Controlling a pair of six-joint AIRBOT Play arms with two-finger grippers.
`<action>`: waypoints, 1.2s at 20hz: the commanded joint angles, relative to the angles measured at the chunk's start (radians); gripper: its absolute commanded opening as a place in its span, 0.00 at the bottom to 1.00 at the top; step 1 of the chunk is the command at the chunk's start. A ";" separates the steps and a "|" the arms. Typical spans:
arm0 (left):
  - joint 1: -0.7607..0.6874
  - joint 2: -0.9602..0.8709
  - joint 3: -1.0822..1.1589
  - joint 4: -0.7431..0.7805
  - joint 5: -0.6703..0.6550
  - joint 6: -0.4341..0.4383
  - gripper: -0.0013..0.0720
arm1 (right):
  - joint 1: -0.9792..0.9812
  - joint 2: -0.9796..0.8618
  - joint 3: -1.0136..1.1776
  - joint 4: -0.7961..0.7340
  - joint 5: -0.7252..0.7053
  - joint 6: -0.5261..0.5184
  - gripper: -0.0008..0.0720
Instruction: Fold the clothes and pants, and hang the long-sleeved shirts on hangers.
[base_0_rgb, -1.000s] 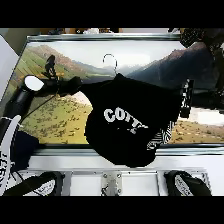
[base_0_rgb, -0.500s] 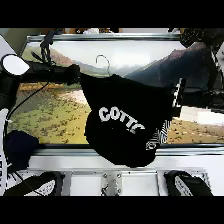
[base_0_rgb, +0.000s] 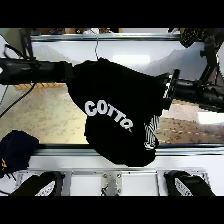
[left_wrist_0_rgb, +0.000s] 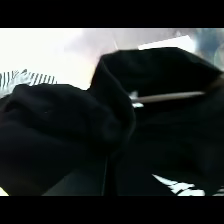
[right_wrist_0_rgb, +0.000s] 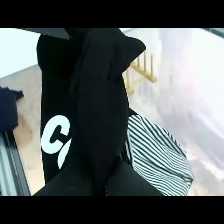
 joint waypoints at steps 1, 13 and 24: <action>-0.042 0.045 0.002 0.005 0.031 -0.009 0.04 | 0.082 -0.005 0.000 0.040 -0.111 -0.002 0.02; 0.005 0.103 0.004 0.005 0.126 -0.009 0.92 | 0.150 -0.004 0.000 0.040 -0.227 -0.012 0.02; 0.184 0.236 0.000 0.005 0.059 -0.005 0.04 | 0.083 0.105 0.001 0.007 -0.650 -0.170 0.02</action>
